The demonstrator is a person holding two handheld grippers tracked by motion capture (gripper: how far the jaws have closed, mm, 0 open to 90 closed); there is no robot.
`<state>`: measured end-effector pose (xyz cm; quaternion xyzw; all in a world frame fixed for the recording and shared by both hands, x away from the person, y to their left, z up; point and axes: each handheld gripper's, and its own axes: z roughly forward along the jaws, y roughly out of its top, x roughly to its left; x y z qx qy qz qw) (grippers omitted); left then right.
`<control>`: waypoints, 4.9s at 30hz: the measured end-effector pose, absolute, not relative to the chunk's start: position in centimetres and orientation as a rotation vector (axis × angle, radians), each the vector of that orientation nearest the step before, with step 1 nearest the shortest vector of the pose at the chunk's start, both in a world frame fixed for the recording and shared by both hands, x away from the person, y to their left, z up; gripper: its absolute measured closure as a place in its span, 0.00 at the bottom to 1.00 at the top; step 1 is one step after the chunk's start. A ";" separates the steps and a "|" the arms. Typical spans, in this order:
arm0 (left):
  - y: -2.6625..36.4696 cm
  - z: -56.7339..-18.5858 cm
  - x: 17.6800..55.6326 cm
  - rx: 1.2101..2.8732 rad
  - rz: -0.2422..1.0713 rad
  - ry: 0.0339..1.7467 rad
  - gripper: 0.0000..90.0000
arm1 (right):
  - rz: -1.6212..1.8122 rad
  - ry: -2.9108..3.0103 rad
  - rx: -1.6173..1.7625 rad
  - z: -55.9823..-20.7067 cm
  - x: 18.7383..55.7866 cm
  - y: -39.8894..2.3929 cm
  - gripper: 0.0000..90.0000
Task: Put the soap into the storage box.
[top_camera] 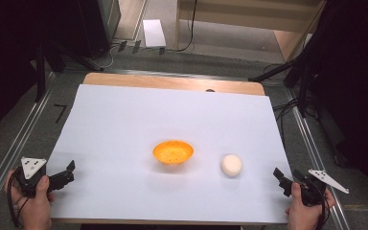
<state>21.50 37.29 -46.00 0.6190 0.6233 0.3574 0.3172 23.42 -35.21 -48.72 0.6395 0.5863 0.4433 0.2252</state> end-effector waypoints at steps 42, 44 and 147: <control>37.3 -46.3 21.8 1.639 0.895 1.630 0.00 | 1.255 1.782 1.663 -45.7 26.1 -33.0 0.15; 37.3 -46.3 21.9 1.649 0.897 1.627 0.00 | 1.260 1.795 1.661 -45.4 26.1 -32.5 0.15; 36.8 -46.4 22.2 1.718 0.885 1.615 0.01 | 1.115 2.125 1.509 -46.5 27.6 -20.6 0.28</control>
